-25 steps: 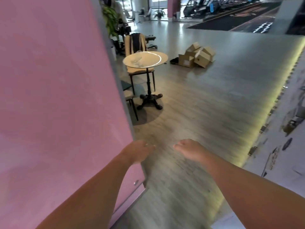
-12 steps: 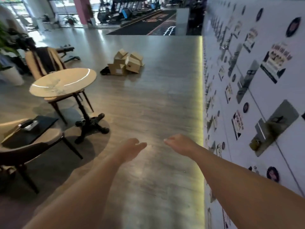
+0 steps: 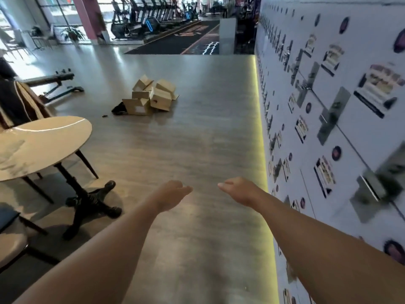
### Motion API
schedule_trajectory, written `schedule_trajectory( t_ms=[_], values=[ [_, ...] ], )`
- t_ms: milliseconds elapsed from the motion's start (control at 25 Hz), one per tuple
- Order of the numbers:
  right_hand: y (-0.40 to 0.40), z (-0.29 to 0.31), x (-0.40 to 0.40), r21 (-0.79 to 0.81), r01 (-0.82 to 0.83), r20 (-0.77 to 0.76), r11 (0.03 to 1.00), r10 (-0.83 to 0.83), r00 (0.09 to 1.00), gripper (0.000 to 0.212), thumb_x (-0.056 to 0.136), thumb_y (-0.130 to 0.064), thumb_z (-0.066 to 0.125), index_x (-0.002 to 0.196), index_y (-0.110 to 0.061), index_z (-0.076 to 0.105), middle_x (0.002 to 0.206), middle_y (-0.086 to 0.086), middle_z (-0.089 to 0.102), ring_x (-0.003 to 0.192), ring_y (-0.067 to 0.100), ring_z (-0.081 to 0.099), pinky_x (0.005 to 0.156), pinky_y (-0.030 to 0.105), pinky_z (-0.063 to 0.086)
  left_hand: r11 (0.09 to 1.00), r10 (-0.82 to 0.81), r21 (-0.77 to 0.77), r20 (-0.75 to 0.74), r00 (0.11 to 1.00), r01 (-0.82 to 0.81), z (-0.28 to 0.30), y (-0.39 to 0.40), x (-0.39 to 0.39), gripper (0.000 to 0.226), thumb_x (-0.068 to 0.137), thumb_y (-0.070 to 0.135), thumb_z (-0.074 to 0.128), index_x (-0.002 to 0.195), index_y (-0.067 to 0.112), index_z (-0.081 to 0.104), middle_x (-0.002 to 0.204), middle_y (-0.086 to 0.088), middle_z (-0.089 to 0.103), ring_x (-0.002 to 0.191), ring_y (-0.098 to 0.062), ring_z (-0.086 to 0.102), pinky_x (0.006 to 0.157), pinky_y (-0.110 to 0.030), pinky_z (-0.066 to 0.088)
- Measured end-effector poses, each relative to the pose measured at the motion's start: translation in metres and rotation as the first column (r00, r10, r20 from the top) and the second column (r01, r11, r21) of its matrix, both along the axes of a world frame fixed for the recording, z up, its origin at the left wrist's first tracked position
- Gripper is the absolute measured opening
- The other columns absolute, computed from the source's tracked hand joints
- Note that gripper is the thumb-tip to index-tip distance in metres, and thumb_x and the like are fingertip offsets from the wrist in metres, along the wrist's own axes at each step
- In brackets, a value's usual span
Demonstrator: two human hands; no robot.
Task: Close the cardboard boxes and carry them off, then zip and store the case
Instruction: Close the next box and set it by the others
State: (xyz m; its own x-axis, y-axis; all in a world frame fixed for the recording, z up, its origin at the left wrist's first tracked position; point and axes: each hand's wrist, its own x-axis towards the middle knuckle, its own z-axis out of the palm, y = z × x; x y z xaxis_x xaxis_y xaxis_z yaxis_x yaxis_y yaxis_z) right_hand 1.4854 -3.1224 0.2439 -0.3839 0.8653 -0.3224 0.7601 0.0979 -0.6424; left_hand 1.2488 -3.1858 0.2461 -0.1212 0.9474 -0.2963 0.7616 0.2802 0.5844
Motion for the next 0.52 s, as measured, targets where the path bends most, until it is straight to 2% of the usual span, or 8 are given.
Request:
schedule_trajectory(
  t_ms=[80, 200, 320, 440, 520],
  values=[
    [0.059, 0.005, -0.012, 0.003, -0.014, 0.003, 1.000, 0.014, 1.000, 0.053, 0.101, -0.051, 0.053, 0.133, -0.010, 0.065, 0.141, 0.011, 0.060, 0.133, 0.031, 0.053, 0.104, 0.035, 0.041, 1.000, -0.010, 0.024, -0.004, 1.000, 0.010, 0.005, 0.058, -0.012, 0.044, 0.098, 0.042, 0.055, 0.079, 0.002, 0.060, 0.079, -0.010, 0.059, 0.078, -0.027, 0.055, 0.076, -0.041, 0.044],
    [0.142, 0.006, -0.032, -0.006, -0.024, 0.000, 1.000, 0.024, 1.000, 0.053, 0.100, -0.052, 0.053, 0.131, -0.011, 0.067, 0.138, 0.009, 0.063, 0.130, 0.029, 0.055, 0.107, 0.037, 0.043, 0.999, -0.009, 0.035, -0.020, 1.000, 0.010, 0.007, 0.142, -0.039, 0.047, 0.097, 0.045, 0.053, 0.082, 0.002, 0.062, 0.084, -0.009, 0.063, 0.080, -0.027, 0.057, 0.072, -0.038, 0.041],
    [0.226, 0.000, -0.055, 0.002, -0.035, 0.005, 0.999, 0.035, 0.999, 0.049, 0.101, -0.049, 0.053, 0.119, -0.008, 0.071, 0.128, 0.011, 0.067, 0.123, 0.031, 0.059, 0.101, 0.036, 0.045, 0.999, 0.012, 0.045, -0.033, 0.999, -0.011, 0.002, 0.227, -0.070, 0.045, 0.095, 0.047, 0.055, 0.067, 0.012, 0.052, 0.070, -0.005, 0.055, 0.071, -0.025, 0.054, 0.069, -0.039, 0.041],
    [0.324, -0.003, -0.086, 0.008, -0.037, -0.009, 0.999, 0.037, 0.999, 0.047, 0.101, -0.048, 0.054, 0.122, -0.009, 0.071, 0.132, 0.011, 0.066, 0.125, 0.029, 0.058, 0.102, 0.034, 0.044, 0.998, 0.000, 0.067, -0.062, 0.998, 0.004, -0.004, 0.327, -0.105, 0.046, 0.095, 0.049, 0.054, 0.065, 0.015, 0.050, 0.079, -0.017, 0.061, 0.081, -0.035, 0.059, 0.075, -0.041, 0.044],
    [0.391, 0.001, -0.107, 0.014, -0.035, 0.009, 0.999, 0.035, 0.999, 0.049, 0.101, -0.049, 0.054, 0.125, -0.009, 0.070, 0.135, 0.010, 0.065, 0.126, 0.028, 0.058, 0.101, 0.032, 0.043, 0.997, 0.015, 0.074, -0.050, 0.999, -0.011, -0.005, 0.394, -0.129, 0.049, 0.089, 0.057, 0.052, 0.065, 0.014, 0.052, 0.080, -0.017, 0.063, 0.086, -0.037, 0.061, 0.077, -0.042, 0.046]
  ],
)
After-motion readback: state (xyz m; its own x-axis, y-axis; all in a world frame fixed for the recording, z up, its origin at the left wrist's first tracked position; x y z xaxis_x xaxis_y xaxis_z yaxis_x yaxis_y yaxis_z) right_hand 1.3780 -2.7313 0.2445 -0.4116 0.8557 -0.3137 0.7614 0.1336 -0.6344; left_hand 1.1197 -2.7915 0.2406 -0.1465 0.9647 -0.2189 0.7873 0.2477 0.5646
